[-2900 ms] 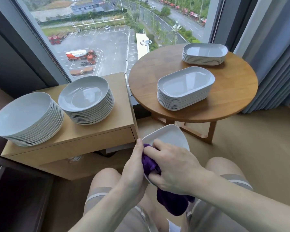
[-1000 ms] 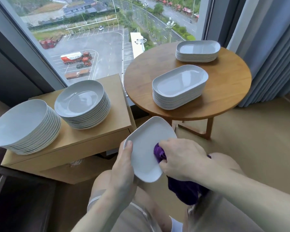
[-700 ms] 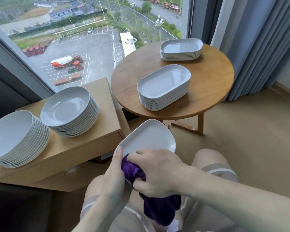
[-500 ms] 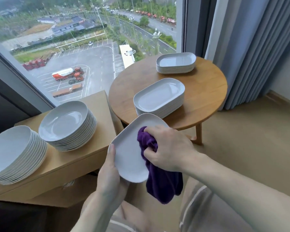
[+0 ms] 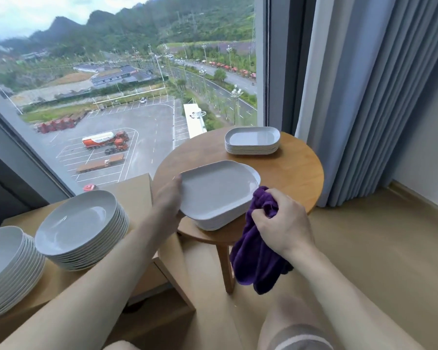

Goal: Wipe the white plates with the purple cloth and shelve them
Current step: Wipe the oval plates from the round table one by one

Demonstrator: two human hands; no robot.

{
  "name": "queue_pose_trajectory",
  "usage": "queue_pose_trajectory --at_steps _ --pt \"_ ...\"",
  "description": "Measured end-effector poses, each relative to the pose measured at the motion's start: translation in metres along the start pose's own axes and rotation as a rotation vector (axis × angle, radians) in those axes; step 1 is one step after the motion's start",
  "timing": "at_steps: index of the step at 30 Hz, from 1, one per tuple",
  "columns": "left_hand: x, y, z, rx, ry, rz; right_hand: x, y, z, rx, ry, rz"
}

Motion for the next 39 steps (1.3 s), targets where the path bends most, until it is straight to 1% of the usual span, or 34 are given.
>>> queue_pose_trajectory --at_steps 3,5,9,11,14,18,20,21,22,23,24,26,27,31,34,35,37,39 --pt "0.008 0.014 0.027 0.037 0.017 0.105 0.007 -0.004 0.004 0.013 0.015 0.01" --pt "0.013 0.016 0.04 0.044 0.054 0.215 0.012 -0.007 0.007 0.027 0.03 0.006" --pt "0.019 0.016 0.053 0.065 0.195 0.648 0.022 -0.016 0.016 0.069 0.059 0.029" --pt "0.019 0.016 0.058 0.069 0.249 0.793 0.027 -0.018 0.02 0.076 0.08 0.042" --pt "0.018 0.011 0.065 0.055 0.279 0.948 0.032 -0.022 0.023 0.088 0.099 0.044" --pt "0.017 0.006 0.071 0.017 0.219 1.065 0.032 -0.022 0.028 0.092 0.097 0.062" --pt "0.022 0.01 0.069 0.053 0.282 1.179 0.031 -0.022 0.029 0.087 0.087 0.074" --pt "0.026 0.017 0.064 0.056 0.36 1.212 0.031 -0.021 0.03 0.082 0.087 0.078" --pt "0.029 0.026 0.056 0.024 0.466 1.217 0.03 -0.021 0.03 0.076 0.088 0.079" --pt "0.029 0.04 0.046 -0.056 0.573 1.227 0.03 -0.021 0.03 0.07 0.089 0.076" --pt "0.025 0.056 0.034 -0.182 0.642 1.273 0.031 -0.02 0.03 0.066 0.089 0.071" --pt "0.006 0.085 0.018 -0.426 0.658 1.416 0.031 -0.02 0.03 0.065 0.089 0.061" --pt "-0.003 0.096 0.015 -0.497 0.65 1.474 0.031 -0.02 0.03 0.067 0.088 0.06" --pt "-0.017 0.131 0.027 -0.576 0.646 1.62 0.033 -0.023 0.031 0.081 0.076 0.069" --pt "-0.018 0.149 0.04 -0.58 0.697 1.751 0.036 -0.026 0.033 0.086 0.074 0.064" --pt "-0.018 0.153 0.043 -0.567 0.744 1.817 0.036 -0.026 0.034 0.091 0.074 0.065" --pt "-0.021 0.164 0.04 -0.552 0.892 1.923 0.038 -0.028 0.036 0.104 0.072 0.07" --pt "-0.034 0.174 0.032 -0.594 1.051 2.027 0.039 -0.029 0.038 0.105 0.081 0.074"
Point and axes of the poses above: each hand's wrist, its own z-axis towards the middle knuckle, its own y-axis out of the palm, x = y × z, the point moved 5 cm from there along z, towards the middle knuckle, and after that the axes turned 3 degrees about -x, right-handed, at the moved point
